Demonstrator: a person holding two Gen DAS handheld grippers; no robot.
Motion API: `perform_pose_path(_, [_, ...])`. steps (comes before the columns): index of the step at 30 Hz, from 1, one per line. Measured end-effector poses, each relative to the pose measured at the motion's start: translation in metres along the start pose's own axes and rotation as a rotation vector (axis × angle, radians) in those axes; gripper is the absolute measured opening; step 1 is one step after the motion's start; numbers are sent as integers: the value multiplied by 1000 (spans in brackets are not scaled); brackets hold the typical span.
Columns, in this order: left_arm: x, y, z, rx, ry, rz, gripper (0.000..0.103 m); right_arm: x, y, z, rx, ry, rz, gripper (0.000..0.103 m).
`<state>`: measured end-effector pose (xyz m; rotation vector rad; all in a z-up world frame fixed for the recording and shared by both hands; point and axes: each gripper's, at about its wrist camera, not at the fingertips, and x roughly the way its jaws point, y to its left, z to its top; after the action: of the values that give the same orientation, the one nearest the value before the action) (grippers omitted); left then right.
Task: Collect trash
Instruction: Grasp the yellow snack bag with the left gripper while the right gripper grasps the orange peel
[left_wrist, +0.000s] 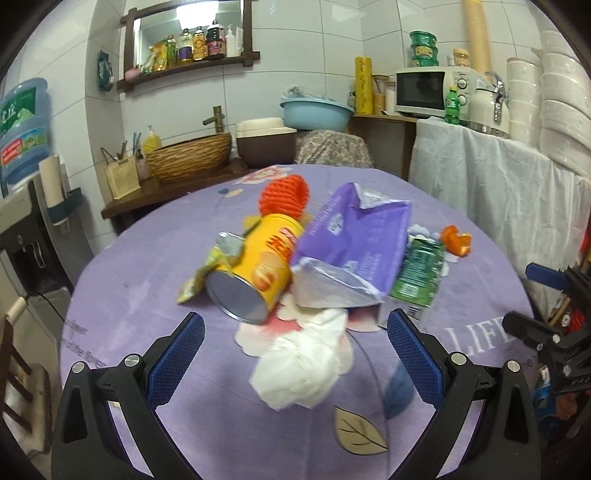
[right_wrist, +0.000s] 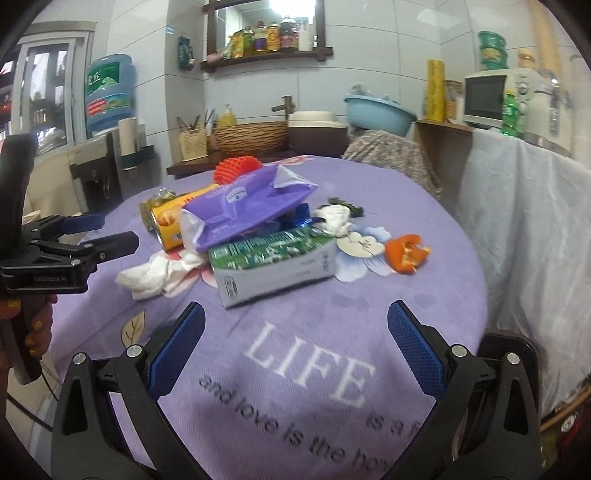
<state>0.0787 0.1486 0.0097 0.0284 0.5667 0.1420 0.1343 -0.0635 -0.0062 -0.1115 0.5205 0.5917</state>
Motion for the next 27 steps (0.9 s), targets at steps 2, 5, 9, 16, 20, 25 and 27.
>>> perform_pose_path(2, [3, 10, 5, 0, -6, 17, 98, 9, -2, 10, -5, 2, -4, 98])
perform_pose_path(5, [13, 32, 16, -54, 14, -10, 96, 21, -8, 21, 11, 15, 4, 98])
perform_pose_path(9, [31, 55, 34, -116, 37, -25, 91, 33, -14, 27, 21, 35, -6, 98])
perform_pose_path(16, [66, 60, 50, -100, 114, -31, 70, 36, -19, 18, 48, 62, 9, 98])
perform_pose_path(20, [80, 67, 51, -128, 150, -52, 62, 33, -24, 15, 54, 67, 0, 98])
perform_pose_path(25, [88, 81, 48, -210, 169, -100, 42, 31, -26, 14, 37, 57, -18, 98])
perform_pose_path(27, [89, 87, 47, -252, 169, -133, 30, 31, -27, 14, 37, 52, -18, 98])
